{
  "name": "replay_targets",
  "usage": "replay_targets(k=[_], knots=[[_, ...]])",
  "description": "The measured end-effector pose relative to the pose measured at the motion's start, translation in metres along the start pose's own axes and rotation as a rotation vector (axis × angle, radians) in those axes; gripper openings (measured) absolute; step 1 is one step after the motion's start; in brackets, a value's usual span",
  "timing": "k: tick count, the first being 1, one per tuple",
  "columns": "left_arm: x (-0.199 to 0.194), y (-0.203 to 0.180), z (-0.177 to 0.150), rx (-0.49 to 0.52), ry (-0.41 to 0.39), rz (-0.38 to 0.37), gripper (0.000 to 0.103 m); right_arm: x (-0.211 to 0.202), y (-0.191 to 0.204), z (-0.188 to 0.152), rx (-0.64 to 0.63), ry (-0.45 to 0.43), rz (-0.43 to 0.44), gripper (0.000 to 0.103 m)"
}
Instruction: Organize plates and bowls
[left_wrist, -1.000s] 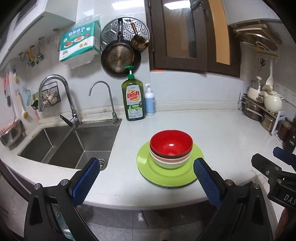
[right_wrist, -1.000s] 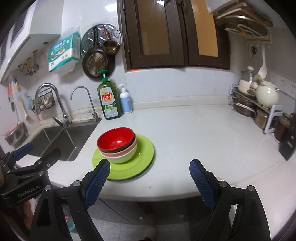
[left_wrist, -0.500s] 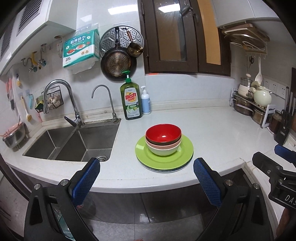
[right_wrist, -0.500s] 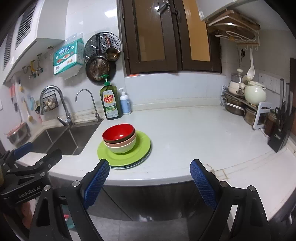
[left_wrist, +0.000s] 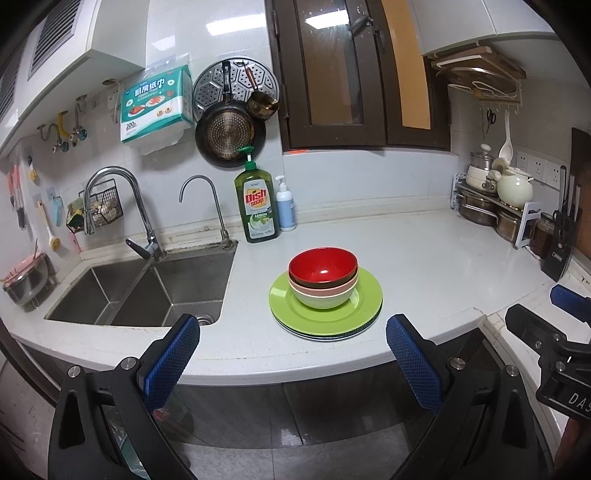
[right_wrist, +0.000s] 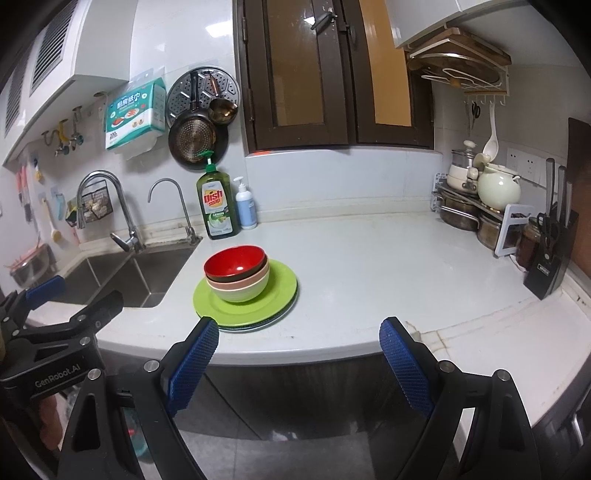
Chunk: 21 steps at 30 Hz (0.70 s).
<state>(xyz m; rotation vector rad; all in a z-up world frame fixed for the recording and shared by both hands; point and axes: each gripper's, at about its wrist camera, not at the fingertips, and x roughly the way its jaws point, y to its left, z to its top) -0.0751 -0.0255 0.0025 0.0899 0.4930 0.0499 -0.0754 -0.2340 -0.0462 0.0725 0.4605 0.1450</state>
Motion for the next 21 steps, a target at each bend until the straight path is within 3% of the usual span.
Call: replay_targets(k=[21], knots=[[-0.0078, 0.0038, 0.0015, 0.003, -0.015, -0.014, 0.103, -0.0096, 0.0037, -0.0009, -0.003, -0.003, 0.000, 0.090]])
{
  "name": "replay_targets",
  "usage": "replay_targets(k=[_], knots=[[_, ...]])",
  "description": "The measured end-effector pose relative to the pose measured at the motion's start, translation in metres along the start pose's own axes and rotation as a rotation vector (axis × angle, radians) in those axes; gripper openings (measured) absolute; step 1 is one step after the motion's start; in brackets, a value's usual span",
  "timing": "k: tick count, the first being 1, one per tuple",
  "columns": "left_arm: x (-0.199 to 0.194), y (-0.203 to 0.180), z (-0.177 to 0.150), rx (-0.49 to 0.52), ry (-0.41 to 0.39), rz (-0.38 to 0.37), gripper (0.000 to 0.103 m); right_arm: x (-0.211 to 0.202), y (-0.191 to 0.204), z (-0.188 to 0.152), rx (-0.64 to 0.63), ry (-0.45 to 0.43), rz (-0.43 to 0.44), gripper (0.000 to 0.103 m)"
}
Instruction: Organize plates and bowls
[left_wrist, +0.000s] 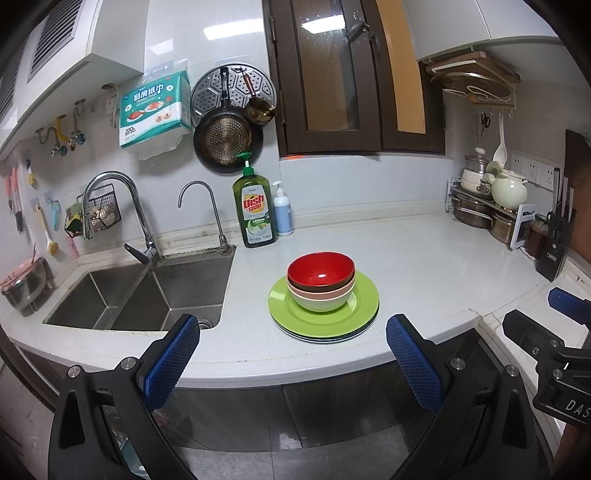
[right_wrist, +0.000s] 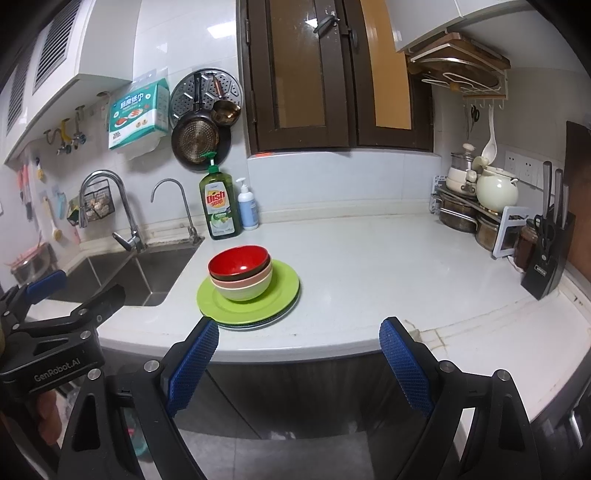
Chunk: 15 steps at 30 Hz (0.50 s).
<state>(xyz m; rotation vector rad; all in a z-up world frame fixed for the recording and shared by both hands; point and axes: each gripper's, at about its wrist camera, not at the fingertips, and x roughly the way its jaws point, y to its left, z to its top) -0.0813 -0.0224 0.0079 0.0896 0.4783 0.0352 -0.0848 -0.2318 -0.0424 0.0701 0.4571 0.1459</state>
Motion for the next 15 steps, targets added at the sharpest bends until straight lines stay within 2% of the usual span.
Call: replay_targets(k=[15], knots=[[-0.0032, 0.0016, -0.0026, 0.011, -0.001, -0.004, 0.103, -0.0021, -0.0023, -0.0030, 0.006, 0.003, -0.007, 0.090]])
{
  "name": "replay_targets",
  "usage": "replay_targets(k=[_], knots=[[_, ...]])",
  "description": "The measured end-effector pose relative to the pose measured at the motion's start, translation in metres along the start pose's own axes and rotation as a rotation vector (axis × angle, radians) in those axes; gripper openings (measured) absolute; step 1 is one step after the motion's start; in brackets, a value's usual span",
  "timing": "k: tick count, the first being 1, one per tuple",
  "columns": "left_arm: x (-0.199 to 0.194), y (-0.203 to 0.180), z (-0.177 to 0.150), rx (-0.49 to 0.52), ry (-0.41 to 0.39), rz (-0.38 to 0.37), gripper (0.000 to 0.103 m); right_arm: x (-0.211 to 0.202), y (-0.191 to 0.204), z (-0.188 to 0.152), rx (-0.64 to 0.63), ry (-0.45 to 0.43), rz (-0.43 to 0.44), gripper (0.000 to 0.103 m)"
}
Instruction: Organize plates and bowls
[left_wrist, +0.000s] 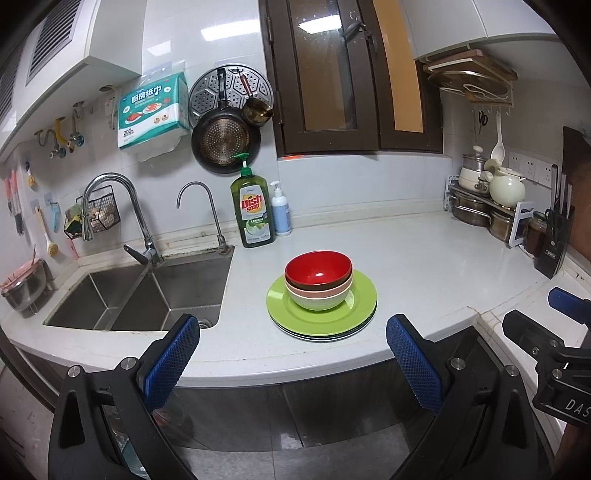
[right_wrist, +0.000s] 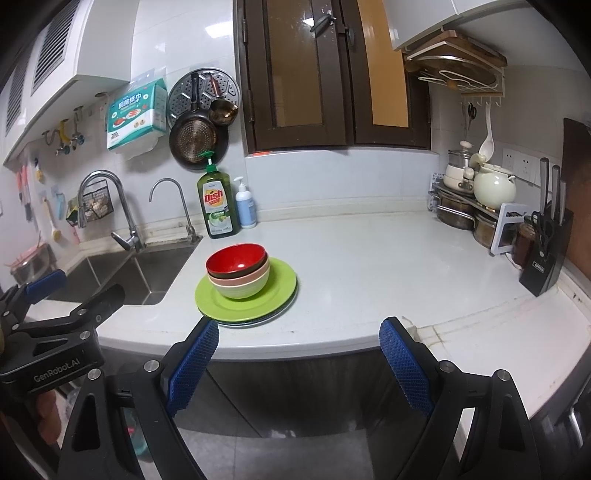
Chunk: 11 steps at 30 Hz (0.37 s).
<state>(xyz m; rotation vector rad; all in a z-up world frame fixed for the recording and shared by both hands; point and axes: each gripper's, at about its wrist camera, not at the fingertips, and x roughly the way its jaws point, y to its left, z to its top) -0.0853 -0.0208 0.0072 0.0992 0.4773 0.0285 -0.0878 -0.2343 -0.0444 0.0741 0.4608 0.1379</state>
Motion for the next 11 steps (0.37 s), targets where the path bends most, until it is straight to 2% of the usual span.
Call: replay_targets(k=[11], knots=[[0.0042, 0.0042, 0.0035, -0.006, 0.003, 0.002, 0.103, -0.0003, -0.0002, 0.0020, -0.006, 0.000, 0.008, 0.090]])
